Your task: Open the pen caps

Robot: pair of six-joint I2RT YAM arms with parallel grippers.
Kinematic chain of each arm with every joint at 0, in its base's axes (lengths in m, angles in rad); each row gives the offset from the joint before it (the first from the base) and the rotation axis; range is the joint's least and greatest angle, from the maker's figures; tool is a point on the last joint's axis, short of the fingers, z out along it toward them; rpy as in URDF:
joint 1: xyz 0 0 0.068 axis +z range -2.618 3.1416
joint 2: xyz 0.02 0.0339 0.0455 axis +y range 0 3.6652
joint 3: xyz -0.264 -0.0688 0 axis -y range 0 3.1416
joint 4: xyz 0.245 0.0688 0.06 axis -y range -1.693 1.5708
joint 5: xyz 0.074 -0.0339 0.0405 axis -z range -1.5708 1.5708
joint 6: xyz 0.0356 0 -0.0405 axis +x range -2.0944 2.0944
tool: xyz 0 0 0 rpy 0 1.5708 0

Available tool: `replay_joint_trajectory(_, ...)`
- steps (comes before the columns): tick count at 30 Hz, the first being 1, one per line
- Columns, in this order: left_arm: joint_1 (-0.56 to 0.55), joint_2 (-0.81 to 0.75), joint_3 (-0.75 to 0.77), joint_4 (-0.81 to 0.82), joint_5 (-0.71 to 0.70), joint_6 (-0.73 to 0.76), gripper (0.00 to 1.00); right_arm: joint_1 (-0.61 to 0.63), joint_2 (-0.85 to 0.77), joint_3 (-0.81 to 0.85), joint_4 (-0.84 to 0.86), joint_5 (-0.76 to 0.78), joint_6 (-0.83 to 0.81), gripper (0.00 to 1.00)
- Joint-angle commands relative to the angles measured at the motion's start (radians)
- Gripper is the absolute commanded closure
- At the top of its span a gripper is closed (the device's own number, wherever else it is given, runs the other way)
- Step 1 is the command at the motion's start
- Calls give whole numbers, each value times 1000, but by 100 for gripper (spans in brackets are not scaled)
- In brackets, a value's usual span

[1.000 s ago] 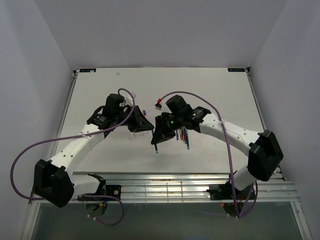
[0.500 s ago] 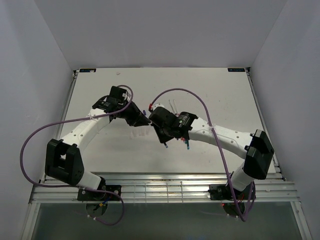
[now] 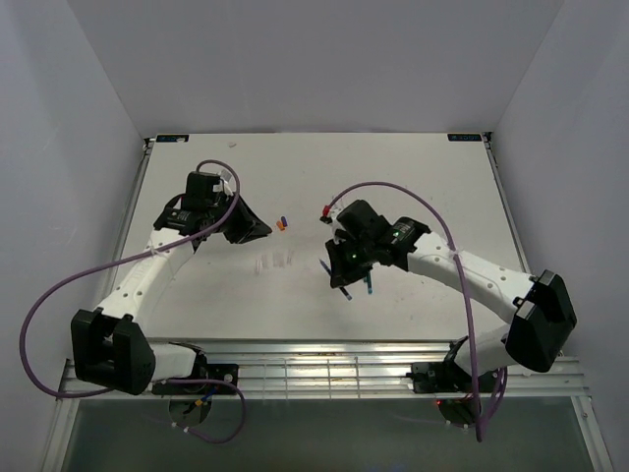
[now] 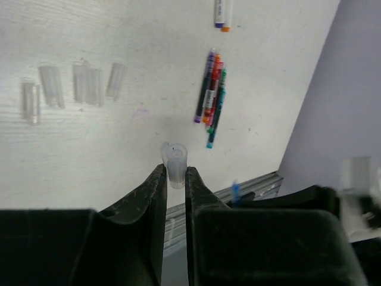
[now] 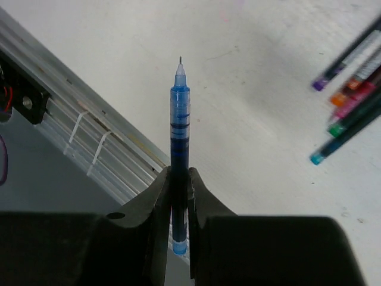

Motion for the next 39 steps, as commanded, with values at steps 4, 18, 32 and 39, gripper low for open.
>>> replay_joint_trajectory(4, -1, -75, -133, -136, -179, 176, 100, -241, -54, -103, 38, -115, 3, 92)
replay_joint_trajectory(18, -1, 34, -153, -202, -353, 304, 100, -433, 36, -184, 50, -38, -47, 92)
replay_joint_trajectory(32, 1, 227, -116, -81, -336, 398, 97, -531, 147, -181, 86, -93, -83, 92)
replay_joint_trajectory(39, 1, 333, -54, -55, -311, 420, 86, -545, 205, -157, 86, -121, -93, 92)
